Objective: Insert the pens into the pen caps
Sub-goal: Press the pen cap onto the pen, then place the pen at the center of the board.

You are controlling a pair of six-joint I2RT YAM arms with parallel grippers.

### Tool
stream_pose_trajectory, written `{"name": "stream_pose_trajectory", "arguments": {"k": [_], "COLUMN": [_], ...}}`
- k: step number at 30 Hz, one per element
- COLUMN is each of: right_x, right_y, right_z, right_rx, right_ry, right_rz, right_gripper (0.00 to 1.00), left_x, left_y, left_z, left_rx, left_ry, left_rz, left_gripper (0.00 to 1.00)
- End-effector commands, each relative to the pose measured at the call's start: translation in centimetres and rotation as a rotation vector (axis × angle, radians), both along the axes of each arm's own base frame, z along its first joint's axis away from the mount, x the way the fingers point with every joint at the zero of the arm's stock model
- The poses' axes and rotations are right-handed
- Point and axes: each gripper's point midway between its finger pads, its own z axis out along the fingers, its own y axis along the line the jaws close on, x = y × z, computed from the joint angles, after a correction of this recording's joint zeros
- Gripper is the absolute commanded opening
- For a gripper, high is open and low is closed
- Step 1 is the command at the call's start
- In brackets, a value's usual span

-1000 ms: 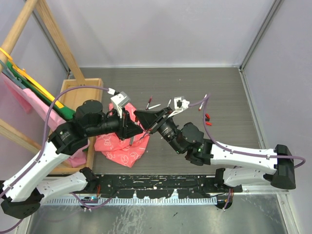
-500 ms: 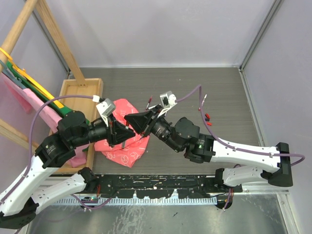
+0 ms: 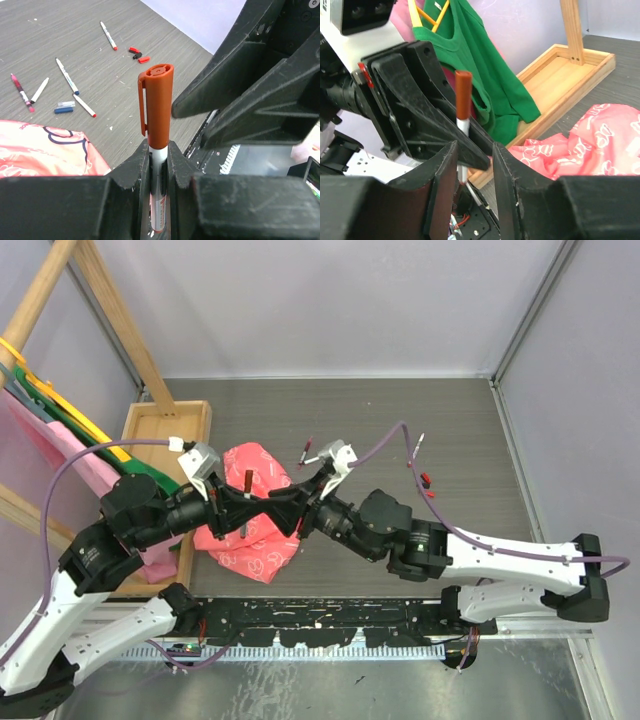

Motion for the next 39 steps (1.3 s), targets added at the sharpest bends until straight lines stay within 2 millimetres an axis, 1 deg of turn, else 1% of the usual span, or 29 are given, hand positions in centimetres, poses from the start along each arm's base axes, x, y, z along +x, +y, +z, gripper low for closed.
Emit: {"name": "stream_pose_trajectory", "arguments": {"k": [1, 2, 4, 6, 10, 13, 15, 18, 24, 28, 32, 35, 39], "right_x": [0.3, 0.5, 1.1, 1.5, 2.0, 1.9, 1.7, 1.5, 1.1, 1.6, 1.8, 2.0, 3.1], "right_y": [-4.4, -5.3, -6.9, -8.5, -11.8, -13.8, -14.8, -16.2, -17.2, -18.1, -18.3, -18.2, -18.5], "right_z": [2.6, 2.4, 1.3, -0.2, -3.8, -6.1, -7.9, -9.9, -13.1, -15.4, -17.3, -18.9, -21.0], "right_rx": [0.067, 0.067, 0.045, 0.001, -0.114, -0.165, -0.193, -0.227, -0.351, -0.454, -0.503, -0.542, -0.57], "right_ry": [-0.065, -0.067, -0.061, -0.044, 0.005, 0.042, 0.063, 0.106, 0.132, 0.13, 0.145, 0.176, 0.26], "right_rz": [-0.071, -0.095, -0.145, -0.191, -0.266, -0.292, -0.299, -0.319, -0.312, -0.361, -0.376, -0.367, -0.376], "right_gripper": [0.41, 0.42, 0.42, 0.44, 0.48, 0.51, 0.52, 0.55, 0.58, 0.62, 0.66, 0.67, 0.67], "left_x": [0.7, 0.9, 1.2, 1.5, 2.3, 3.3, 4.1, 5.2, 7.5, 9.5, 11.7, 13.1, 14.5], "left_y": [0.4, 0.5, 0.5, 0.3, -0.4, -0.8, -1.0, -1.3, -2.3, -3.5, -4.6, -5.8, -7.7], "left_z": [0.4, 0.1, -0.5, -1.1, -2.6, -4.1, -5.4, -7.2, -9.8, -11.1, -12.8, -13.7, -14.7], "left_rx": [-0.015, -0.008, -0.003, -0.002, -0.007, 0.004, 0.022, 0.034, 0.069, 0.084, 0.126, 0.129, 0.172], "left_ry": [-0.025, -0.015, 0.002, 0.022, 0.077, 0.119, 0.15, 0.189, 0.245, 0.268, 0.296, 0.316, 0.329], "left_rz": [0.046, 0.055, 0.074, 0.084, 0.109, 0.146, 0.176, 0.223, 0.297, 0.333, 0.383, 0.403, 0.404], "left_gripper": [0.0, 0.0, 0.0, 0.0, 0.0, 0.0, 0.0, 0.0, 0.0, 0.0, 0.0, 0.0, 0.0]}}
